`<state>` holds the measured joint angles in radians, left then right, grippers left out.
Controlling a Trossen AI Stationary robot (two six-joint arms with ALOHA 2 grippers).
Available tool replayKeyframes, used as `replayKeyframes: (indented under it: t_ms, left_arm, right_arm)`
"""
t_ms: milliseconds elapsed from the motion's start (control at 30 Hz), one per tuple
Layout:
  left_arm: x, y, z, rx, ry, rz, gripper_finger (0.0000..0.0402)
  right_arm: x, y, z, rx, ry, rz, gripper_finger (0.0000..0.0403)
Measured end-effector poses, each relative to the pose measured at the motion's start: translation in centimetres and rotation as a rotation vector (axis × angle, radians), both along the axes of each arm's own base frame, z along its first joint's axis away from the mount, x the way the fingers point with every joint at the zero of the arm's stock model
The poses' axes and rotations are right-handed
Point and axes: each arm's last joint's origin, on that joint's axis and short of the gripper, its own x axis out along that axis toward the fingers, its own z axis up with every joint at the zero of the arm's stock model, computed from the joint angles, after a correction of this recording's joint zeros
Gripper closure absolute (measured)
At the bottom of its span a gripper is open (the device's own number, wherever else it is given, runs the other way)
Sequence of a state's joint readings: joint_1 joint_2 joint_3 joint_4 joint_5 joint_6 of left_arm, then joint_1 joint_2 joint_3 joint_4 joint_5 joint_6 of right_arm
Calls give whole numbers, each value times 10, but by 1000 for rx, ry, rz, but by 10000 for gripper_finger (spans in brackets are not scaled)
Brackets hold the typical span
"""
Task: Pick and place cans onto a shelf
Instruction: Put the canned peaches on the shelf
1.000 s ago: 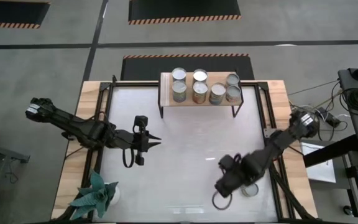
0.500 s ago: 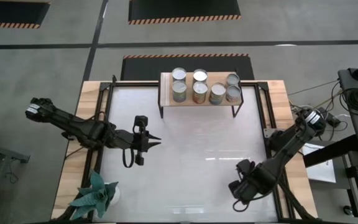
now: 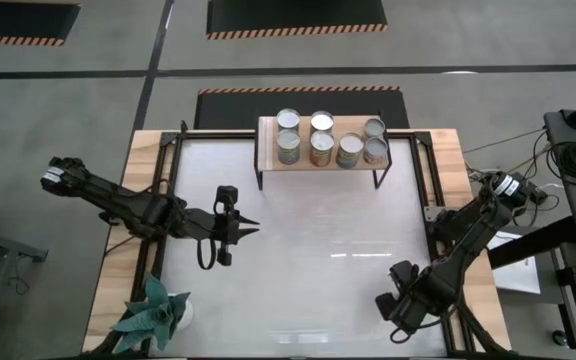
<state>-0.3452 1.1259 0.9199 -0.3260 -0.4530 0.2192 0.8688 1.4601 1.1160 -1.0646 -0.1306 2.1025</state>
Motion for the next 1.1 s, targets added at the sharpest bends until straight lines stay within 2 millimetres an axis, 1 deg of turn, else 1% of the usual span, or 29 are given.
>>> replayKeyframes:
  t_ms: [200, 300, 433, 633, 1100]
  left_arm:
    - [0, 0, 0, 0, -1, 0, 358]
    - [0, 0, 0, 0, -1, 0, 358]
    - [0, 0, 0, 0, 0, 0, 358]
    - [0, 0, 0, 0, -1, 0, 358]
    - [0, 0, 0, 0, -1, 0, 358]
  right_arm:
    - [-1, -1, -15, 16, -14, -1, 48]
    - [-2, -3, -18, 9, -5, -8, 48]
    - [-2, -3, -18, 13, 0, -8, 48]
    - [-3, -3, -12, 23, -7, -11, 48]
    - [-4, -2, -17, 17, 13, -12, 48]
